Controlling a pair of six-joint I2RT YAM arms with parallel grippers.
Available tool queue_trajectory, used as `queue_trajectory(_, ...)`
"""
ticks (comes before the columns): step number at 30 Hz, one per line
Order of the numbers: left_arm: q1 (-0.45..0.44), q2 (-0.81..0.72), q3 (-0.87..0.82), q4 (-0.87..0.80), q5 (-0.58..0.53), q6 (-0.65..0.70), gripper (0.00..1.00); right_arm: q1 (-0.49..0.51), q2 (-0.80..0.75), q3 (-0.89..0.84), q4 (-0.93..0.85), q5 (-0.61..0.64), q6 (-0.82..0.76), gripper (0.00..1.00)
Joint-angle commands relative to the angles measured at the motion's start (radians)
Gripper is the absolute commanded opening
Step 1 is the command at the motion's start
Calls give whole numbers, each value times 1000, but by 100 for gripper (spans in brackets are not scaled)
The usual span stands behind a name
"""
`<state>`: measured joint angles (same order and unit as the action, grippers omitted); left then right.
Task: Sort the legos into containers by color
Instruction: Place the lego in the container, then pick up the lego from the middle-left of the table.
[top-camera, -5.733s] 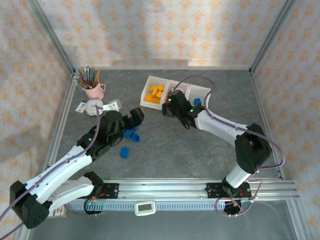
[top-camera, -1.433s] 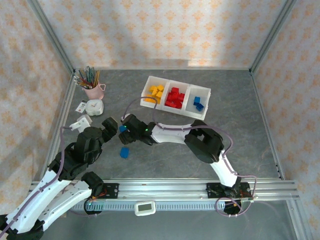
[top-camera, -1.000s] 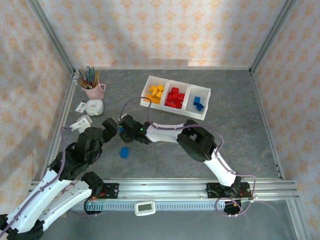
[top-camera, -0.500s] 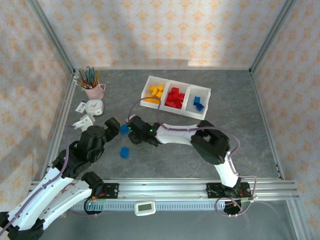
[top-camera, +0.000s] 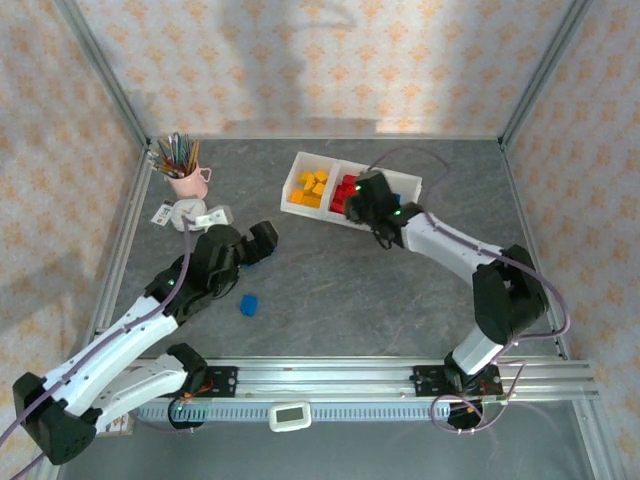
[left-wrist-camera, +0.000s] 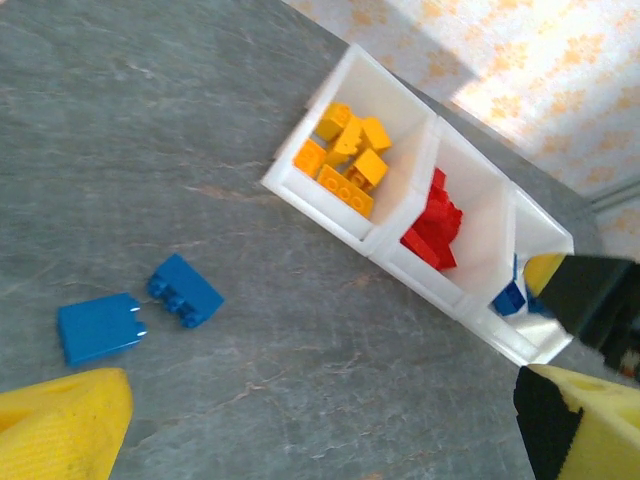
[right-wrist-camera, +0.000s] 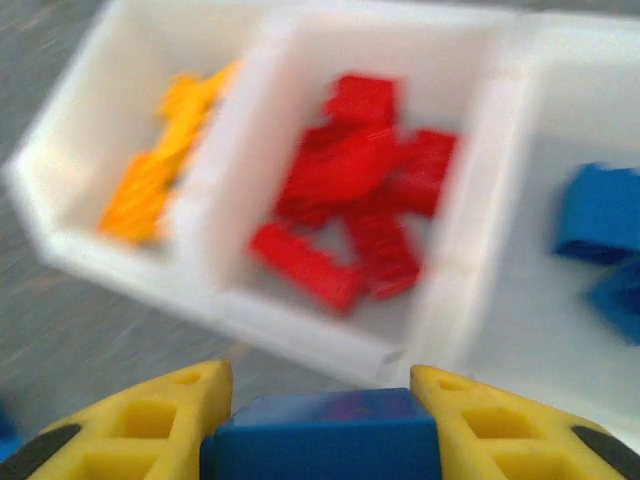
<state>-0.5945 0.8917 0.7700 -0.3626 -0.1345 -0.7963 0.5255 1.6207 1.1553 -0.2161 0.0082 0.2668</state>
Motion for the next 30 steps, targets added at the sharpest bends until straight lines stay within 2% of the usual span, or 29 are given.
queue_trajectory(1,7,58,50,124,74,53,99,-79,19,15,-15,48,24,31)
queue_trajectory(8,8,157,87,167,100,72,99,-172,168,120,12,75,-1,31)
queue_trajectory(13,7,159,88,166,90,80,99,-181,206,178,-2,89,-21,48)
queue_trajectory(20,7,135,78,158,71,81,99,-176,160,176,-19,55,-29,60)
queue_trajectory(25,7,107,75,144,51,85,99,-166,117,172,-51,79,-30,65)
queue_trajectory(30,7,63,70,102,25,80,99,-82,68,155,-56,65,-34,70)
